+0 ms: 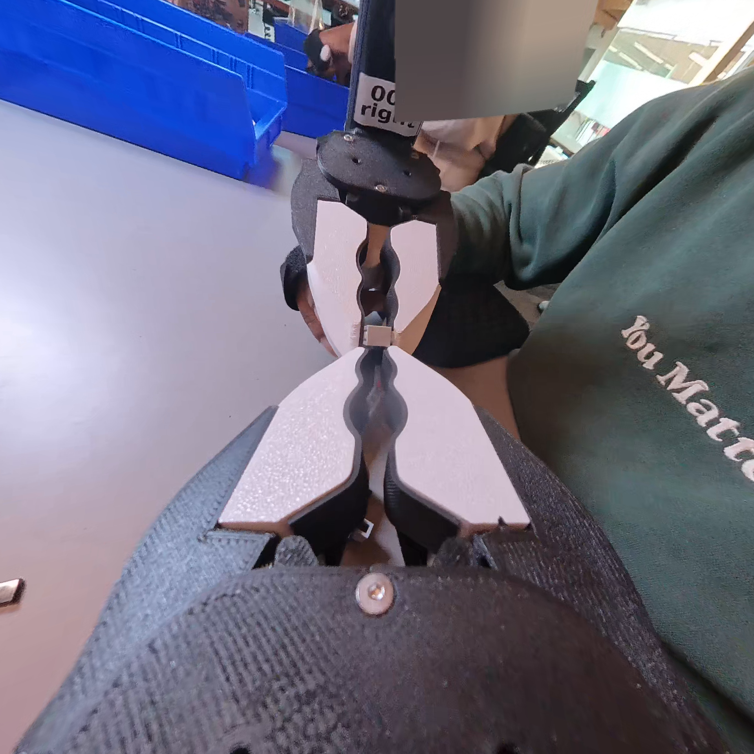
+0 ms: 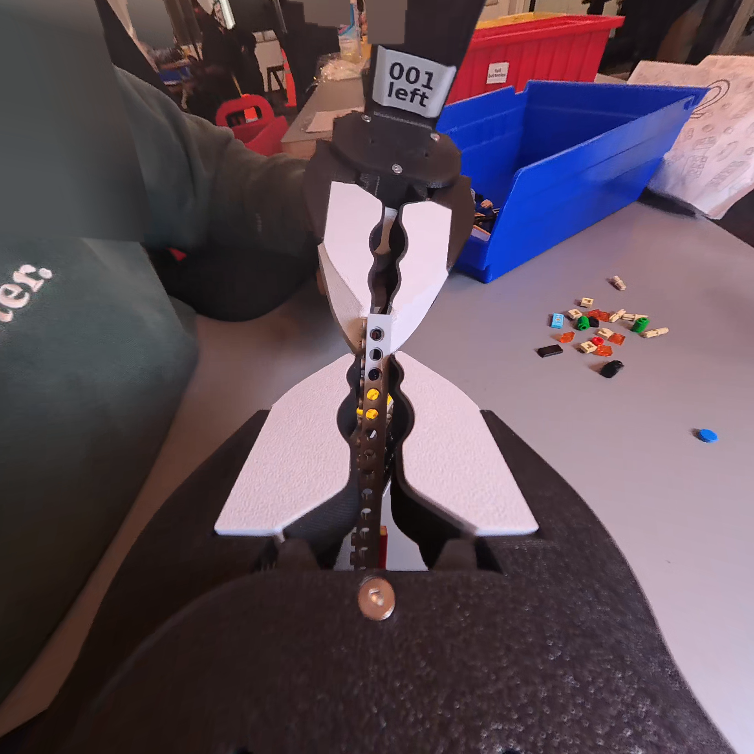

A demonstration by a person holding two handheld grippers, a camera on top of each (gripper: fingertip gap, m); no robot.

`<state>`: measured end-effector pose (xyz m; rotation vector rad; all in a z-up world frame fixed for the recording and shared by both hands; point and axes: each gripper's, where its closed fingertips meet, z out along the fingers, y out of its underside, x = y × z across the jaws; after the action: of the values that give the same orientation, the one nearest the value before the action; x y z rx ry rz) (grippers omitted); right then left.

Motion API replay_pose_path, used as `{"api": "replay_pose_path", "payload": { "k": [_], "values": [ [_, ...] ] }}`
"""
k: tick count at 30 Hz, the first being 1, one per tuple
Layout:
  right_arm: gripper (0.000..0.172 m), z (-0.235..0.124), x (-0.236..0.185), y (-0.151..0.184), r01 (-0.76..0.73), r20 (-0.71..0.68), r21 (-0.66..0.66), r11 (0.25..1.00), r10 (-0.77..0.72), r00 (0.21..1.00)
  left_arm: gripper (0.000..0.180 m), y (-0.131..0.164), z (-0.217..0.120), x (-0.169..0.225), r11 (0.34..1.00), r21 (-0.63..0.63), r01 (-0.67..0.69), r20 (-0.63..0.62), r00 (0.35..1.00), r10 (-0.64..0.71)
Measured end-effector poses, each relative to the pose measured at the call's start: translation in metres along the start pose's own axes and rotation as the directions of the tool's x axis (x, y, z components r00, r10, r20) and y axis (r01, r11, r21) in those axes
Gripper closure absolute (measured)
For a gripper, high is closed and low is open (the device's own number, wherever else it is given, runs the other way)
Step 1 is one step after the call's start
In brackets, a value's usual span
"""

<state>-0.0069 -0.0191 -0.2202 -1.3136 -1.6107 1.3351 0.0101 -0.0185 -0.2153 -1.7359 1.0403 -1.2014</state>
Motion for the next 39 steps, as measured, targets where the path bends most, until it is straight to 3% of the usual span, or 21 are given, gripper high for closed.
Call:
{"api": "replay_pose_path", "payload": {
  "k": [4, 6, 7, 9, 11, 20, 25, 30, 32, 34, 37, 39],
  "values": [
    [0.160, -0.004, -0.001, -0.008, -0.016, 0.031, 0.062, 0.998, 0.014, 0.999, 0.175, -0.004, -0.001, 0.003, 1.000, 0.002, -0.013, -0.013, 1.000, 0.013],
    [0.160, -0.039, 0.012, -0.048, -0.106, 0.044, 0.304, 0.947, 0.098, 0.994, 0.177, 0.030, -0.009, -0.022, 0.988, -0.144, -0.046, 0.115, 0.991, 0.063],
    [0.160, -0.063, 0.022, -0.063, -0.080, -0.001, 0.354, 0.932, 0.086, 0.996, 0.176, 0.036, -0.010, -0.017, 0.994, -0.105, 0.032, 0.079, 0.997, -0.023],
    [0.160, -0.074, 0.029, -0.063, 0.044, -0.137, 0.305, 0.951, -0.002, 0.991, 0.175, 0.017, -0.014, -0.009, 0.995, -0.078, -0.055, 0.093, 0.994, 0.062],
    [0.160, -0.064, 0.032, -0.049, -0.018, -0.123, 0.271, 0.962, 0.053, 0.991, 0.176, -0.001, -0.013, -0.007, 0.992, -0.075, -0.100, 0.084, 0.991, 0.106],
    [0.159, -0.060, 0.050, -0.019, -0.094, -0.162, 0.161, 0.982, 0.121, 0.979, 0.176, 0.026, -0.023, -0.036, 0.946, -0.244, -0.213, 0.251, 0.928, 0.274],
    [0.159, -0.054, 0.057, 0.000, -0.085, -0.213, 0.070, 0.994, 0.098, 0.972, 0.176, 0.019, -0.059, -0.056, 0.898, -0.349, -0.270, 0.391, 0.829, 0.401],
    [0.159, -0.052, 0.057, 0.004, -0.130, -0.184, 0.086, 0.988, 0.144, 0.972, 0.176, 0.000, -0.105, -0.069, 0.830, -0.464, -0.311, 0.515, 0.668, 0.537],
    [0.159, -0.053, 0.059, 0.003, -0.137, -0.186, 0.092, 0.986, 0.153, 0.971, 0.176, -0.015, -0.126, -0.070, 0.825, -0.467, -0.319, 0.569, 0.606, 0.556],
    [0.159, -0.053, 0.059, 0.004, -0.143, -0.181, 0.085, 0.986, 0.157, 0.971, 0.175, -0.026, -0.137, -0.072, 0.830, -0.466, -0.307, 0.591, 0.590, 0.550],
    [0.159, -0.052, 0.062, 0.007, -0.152, -0.187, 0.078, 0.985, 0.164, 0.969, 0.175, -0.025, -0.146, -0.098, 0.738, -0.625, -0.253, 0.531, 0.555, 0.640],
    [0.159, -0.052, 0.063, 0.008, -0.160, -0.188, 0.079, 0.984, 0.173, 0.967, 0.175, -0.026, -0.141, -0.121, 0.651, -0.722, -0.235, 0.431, 0.583, 0.689]
  ]
}}
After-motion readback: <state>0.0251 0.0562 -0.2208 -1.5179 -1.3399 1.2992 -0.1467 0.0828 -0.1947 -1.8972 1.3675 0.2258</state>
